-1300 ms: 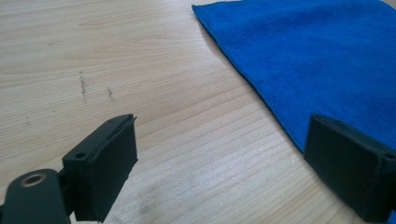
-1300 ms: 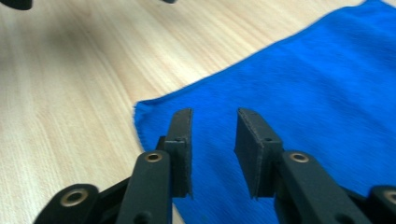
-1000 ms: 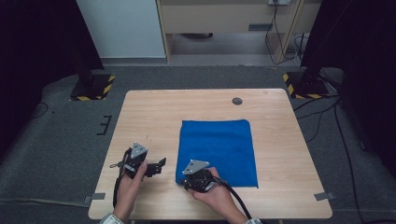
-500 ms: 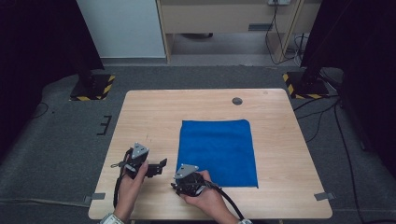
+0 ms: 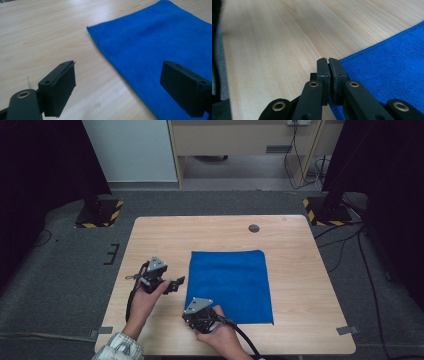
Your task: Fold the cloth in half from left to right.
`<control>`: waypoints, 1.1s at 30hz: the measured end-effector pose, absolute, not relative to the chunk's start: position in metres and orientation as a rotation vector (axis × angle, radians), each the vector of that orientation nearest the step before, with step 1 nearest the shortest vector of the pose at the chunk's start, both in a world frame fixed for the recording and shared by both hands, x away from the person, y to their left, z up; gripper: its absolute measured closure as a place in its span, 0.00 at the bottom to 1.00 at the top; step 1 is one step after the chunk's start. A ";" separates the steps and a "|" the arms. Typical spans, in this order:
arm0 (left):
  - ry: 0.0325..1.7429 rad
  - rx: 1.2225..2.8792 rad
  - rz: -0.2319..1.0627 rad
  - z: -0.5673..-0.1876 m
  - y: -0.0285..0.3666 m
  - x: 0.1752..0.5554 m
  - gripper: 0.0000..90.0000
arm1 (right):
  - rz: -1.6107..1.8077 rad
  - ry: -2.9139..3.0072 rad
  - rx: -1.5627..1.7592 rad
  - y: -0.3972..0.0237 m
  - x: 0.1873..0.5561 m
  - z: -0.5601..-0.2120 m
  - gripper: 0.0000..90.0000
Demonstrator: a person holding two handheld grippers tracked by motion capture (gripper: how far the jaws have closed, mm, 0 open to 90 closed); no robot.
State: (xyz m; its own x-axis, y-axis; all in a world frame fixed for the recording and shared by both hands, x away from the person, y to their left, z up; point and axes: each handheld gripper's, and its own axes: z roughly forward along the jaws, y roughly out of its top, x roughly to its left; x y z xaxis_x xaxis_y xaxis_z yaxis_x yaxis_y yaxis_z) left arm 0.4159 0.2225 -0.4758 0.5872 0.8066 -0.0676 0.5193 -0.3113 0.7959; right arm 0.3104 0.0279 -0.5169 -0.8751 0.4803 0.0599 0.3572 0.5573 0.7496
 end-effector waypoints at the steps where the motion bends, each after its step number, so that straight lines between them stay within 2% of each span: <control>1: 1.052 2.006 0.449 -0.475 0.220 0.424 0.16 | 1.216 2.639 0.711 0.029 0.309 -0.517 0.97; 12: 1.102 2.074 0.441 -0.494 0.195 0.497 0.27 | 1.254 2.667 0.676 0.041 0.297 -0.521 0.97; 18: 1.110 2.113 0.457 -0.507 0.187 0.517 0.35 | 1.257 2.662 0.703 0.039 0.298 -0.523 0.97; 21: 1.126 2.100 0.437 -0.514 0.190 0.522 0.45 | 1.253 2.665 0.701 0.040 0.297 -0.525 0.97; 25: 1.140 2.118 0.420 -0.521 0.193 0.525 0.47 | 1.251 2.669 0.709 0.040 0.296 -0.526 0.97; 28: 1.138 2.124 0.421 -0.525 0.195 0.527 0.58 | 1.251 2.672 0.701 0.040 0.294 -0.525 0.97; 29: 1.135 2.123 0.407 -0.526 0.195 0.527 0.58 | 1.253 2.674 0.696 0.041 0.293 -0.524 0.97; 33: 1.110 2.134 0.380 -0.526 0.190 0.526 0.79 | 1.259 2.668 0.697 0.038 0.293 -0.521 0.97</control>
State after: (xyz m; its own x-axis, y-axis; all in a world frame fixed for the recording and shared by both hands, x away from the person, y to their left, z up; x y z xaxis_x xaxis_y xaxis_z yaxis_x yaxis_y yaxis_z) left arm 0.5260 0.1903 -0.5259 0.5912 0.8046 -0.0553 0.6021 -0.3947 0.6940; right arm 0.2930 0.0382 -0.5213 -0.8885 0.4492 0.0940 0.3581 0.5506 0.7540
